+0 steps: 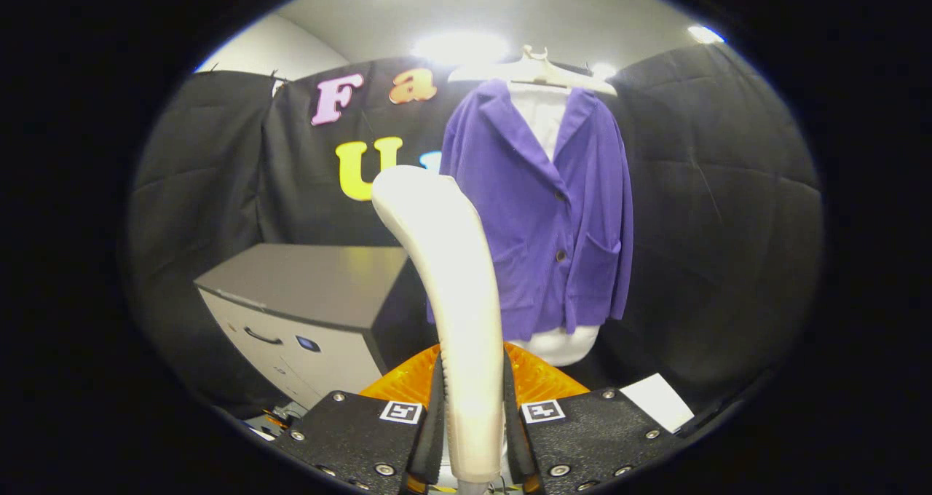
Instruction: Iron the clothes twice with a garment steamer, once on the left side and once on the right side.
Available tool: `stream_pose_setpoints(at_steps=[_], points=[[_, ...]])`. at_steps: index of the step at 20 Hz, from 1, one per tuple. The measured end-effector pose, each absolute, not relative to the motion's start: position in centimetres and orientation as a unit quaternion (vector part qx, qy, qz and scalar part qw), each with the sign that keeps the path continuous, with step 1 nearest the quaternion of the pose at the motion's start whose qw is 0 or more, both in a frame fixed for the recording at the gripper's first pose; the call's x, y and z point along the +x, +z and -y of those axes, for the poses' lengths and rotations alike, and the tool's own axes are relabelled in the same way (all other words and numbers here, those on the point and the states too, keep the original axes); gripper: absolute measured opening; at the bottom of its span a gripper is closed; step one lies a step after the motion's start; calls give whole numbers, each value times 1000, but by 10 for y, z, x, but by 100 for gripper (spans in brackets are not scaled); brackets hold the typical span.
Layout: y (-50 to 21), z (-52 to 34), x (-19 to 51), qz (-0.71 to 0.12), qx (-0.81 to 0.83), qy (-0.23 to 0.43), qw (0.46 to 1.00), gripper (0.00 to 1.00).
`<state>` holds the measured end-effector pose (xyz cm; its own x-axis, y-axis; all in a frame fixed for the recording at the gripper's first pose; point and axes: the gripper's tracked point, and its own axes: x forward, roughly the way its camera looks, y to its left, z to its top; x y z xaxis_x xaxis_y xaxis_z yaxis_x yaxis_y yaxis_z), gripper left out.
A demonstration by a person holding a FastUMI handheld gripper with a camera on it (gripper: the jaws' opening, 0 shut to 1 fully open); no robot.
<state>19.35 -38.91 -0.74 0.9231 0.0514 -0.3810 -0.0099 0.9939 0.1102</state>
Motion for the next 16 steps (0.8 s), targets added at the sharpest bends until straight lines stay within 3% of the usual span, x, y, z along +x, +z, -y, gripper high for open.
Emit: stream_pose_setpoints(at_steps=[8,16], points=[[95,368,213,-93,73,41,992,35],[116,302,243,-70,73,33,994,35]])
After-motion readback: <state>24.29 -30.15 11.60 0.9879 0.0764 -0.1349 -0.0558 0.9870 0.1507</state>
